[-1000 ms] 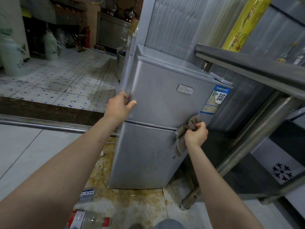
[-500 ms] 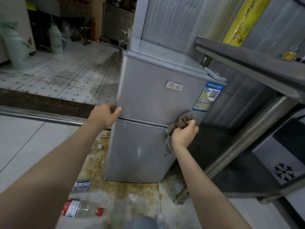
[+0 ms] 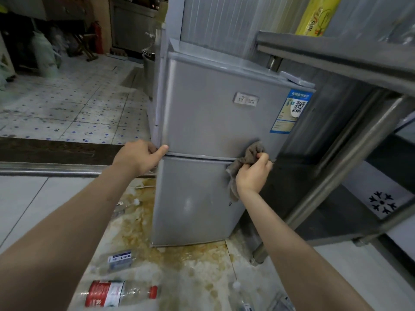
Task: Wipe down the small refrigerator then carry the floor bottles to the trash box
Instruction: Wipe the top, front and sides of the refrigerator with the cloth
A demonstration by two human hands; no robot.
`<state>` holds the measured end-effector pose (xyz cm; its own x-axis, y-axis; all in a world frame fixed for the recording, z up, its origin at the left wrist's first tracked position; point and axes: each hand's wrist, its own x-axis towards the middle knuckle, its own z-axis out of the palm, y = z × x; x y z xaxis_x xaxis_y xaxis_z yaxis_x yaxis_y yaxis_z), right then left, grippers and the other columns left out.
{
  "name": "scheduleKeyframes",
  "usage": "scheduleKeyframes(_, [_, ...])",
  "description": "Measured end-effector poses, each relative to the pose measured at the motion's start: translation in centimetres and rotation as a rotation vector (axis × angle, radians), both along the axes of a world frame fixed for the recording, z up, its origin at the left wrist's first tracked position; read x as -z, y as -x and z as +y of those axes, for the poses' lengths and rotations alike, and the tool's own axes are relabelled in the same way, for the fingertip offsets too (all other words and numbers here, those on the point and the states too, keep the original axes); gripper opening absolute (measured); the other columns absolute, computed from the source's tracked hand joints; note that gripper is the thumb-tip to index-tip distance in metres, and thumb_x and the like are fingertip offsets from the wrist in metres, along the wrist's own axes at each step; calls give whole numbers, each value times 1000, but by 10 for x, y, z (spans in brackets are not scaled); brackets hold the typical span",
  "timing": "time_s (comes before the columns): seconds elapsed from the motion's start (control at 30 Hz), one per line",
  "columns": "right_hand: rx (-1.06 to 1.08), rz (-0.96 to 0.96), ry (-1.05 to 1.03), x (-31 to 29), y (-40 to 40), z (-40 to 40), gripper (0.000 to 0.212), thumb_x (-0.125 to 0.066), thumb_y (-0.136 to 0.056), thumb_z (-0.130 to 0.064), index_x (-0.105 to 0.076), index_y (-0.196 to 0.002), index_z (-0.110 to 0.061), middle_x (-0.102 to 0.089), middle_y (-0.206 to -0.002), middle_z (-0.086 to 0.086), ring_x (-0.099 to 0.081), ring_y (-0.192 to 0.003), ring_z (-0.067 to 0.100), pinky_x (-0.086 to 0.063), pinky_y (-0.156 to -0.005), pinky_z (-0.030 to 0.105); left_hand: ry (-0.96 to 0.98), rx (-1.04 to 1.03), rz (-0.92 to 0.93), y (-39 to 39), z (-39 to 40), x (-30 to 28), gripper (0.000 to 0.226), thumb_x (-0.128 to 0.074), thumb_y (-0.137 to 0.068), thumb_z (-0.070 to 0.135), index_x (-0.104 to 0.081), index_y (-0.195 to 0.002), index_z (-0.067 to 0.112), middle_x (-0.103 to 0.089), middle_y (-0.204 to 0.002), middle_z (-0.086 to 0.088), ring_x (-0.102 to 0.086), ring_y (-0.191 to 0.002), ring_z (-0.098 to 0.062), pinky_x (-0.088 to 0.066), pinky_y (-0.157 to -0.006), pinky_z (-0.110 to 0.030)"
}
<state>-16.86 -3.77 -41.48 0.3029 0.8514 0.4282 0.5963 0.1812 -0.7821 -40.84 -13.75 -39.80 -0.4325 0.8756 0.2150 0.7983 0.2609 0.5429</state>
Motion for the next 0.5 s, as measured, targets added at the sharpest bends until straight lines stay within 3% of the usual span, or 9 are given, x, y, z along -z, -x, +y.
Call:
scheduleKeyframes(0.13, [-6, 30, 41, 5, 5, -9, 19, -52, -86, 0, -53, -105, -6, -50, -118, 16, -53, -104, 31, -38, -91, 31, 23, 36, 20, 5, 3, 12, 59, -33, -90, 64, -68, -103, 19, -68, -100, -10, -59, -97, -30, -45, -77, -34])
scheduleKeyframes(0.27, [38, 48, 11, 8, 7, -10, 19, -53, -83, 1, -56, -101, -5, -54, -113, 17, -55, -101, 32, -39, -91, 30, -15, 14, -77, 7, -1, 25, 56, -36, -91, 60, -64, -114, 16, -64, -115, -12, -55, -110, -34, -42, -85, -35])
scheduleKeyframes(0.5, [-22, 53, -24, 32, 17, -21, 17, -54, -86, 0, -57, -101, -7, -54, -114, 12, -51, -90, 17, -39, -83, 22, -57, -59, -173, 5, -6, 68, 45, -39, -92, 52, -65, -105, 17, -66, -107, -14, -57, -104, -34, -44, -86, -36])
